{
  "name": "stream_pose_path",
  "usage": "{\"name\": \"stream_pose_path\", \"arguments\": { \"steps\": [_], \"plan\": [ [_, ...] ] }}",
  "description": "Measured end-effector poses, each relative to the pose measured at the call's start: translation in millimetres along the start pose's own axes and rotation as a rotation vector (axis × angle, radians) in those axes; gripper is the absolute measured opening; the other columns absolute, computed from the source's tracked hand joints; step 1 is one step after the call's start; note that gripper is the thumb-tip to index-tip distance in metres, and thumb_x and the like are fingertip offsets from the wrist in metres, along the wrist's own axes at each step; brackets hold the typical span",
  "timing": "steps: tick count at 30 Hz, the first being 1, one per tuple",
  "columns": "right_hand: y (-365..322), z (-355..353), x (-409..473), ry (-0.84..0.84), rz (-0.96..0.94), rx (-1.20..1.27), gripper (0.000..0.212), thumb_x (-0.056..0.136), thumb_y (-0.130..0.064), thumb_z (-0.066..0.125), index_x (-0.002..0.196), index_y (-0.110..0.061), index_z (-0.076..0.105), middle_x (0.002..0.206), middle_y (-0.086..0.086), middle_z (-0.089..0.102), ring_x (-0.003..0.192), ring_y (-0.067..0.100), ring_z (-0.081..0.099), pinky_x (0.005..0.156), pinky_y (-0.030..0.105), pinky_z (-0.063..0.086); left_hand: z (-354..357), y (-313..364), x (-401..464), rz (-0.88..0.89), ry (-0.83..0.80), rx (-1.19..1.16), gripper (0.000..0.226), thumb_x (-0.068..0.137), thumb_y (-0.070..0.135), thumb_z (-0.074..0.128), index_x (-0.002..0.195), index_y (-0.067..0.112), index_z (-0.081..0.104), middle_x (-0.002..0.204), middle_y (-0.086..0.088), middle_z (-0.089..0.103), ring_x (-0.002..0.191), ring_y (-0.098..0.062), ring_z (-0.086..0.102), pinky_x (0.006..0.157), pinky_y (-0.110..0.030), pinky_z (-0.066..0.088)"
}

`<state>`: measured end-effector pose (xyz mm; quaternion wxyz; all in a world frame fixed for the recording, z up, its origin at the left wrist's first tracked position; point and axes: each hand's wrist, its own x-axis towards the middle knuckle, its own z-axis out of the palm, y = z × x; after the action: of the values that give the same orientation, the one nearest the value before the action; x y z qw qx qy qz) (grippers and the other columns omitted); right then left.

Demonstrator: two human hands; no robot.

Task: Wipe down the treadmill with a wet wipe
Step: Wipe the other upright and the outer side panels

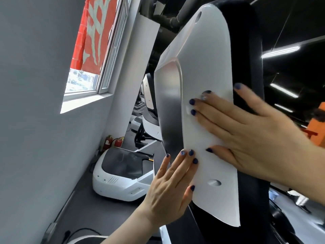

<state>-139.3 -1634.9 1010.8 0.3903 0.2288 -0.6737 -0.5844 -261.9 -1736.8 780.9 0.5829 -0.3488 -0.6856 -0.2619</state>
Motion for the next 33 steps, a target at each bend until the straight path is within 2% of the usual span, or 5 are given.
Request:
{"name": "stream_pose_path", "arguments": {
  "steps": [6,12,18,25,33],
  "plan": [
    [-23,17,40,-0.05,-0.077,-0.211,0.074,0.102,-0.049,0.0,0.159,-0.006,0.019,0.166,0.017,0.018,0.154,0.035,0.014,0.12,0.056,-0.007,4,5,-2,-0.044,0.006,-0.031,0.071,0.094,0.025,0.052,0.156,0.013,0.019,0.17,0.001,0.001,0.156,-0.022,0.012,0.126,-0.044,0.014],
    [-14,16,2,-0.02,-0.071,-0.178,0.065,0.108,-0.042,0.008,0.16,-0.003,0.006,0.168,0.018,0.008,0.155,0.032,0.007,0.122,0.057,-0.01,5,12,-6,-0.062,-0.018,-0.039,0.071,0.094,0.024,0.053,0.156,0.011,0.019,0.17,-0.001,0.0,0.156,-0.024,0.012,0.126,-0.047,0.014],
    [-6,11,-47,0.042,-0.034,0.029,0.067,0.104,-0.043,0.027,0.16,-0.007,0.015,0.168,0.01,0.013,0.155,0.023,0.01,0.125,0.05,-0.007,7,17,-6,-0.078,-0.005,-0.033,0.072,0.095,0.024,0.053,0.156,0.012,0.017,0.17,-0.001,-0.004,0.156,-0.024,0.008,0.126,-0.045,0.011],
    [-16,7,-38,-0.007,-0.014,0.058,0.067,0.104,-0.041,0.024,0.159,-0.003,0.02,0.167,0.014,0.017,0.154,0.027,0.013,0.125,0.047,-0.006,11,21,-20,-0.071,-0.022,-0.018,0.074,0.094,0.023,0.053,0.157,0.011,0.016,0.17,-0.001,-0.005,0.156,-0.022,0.009,0.127,-0.044,0.009],
    [-49,27,15,-0.054,-0.152,-0.224,0.075,0.102,-0.05,-0.001,0.159,-0.002,0.009,0.167,0.019,0.01,0.155,0.035,0.008,0.12,0.054,-0.01,18,28,-30,-0.112,-0.045,-0.048,0.075,0.094,0.023,0.054,0.157,0.011,0.015,0.168,-0.007,0.009,0.156,-0.022,0.008,0.127,-0.043,0.008]
  ]
}}
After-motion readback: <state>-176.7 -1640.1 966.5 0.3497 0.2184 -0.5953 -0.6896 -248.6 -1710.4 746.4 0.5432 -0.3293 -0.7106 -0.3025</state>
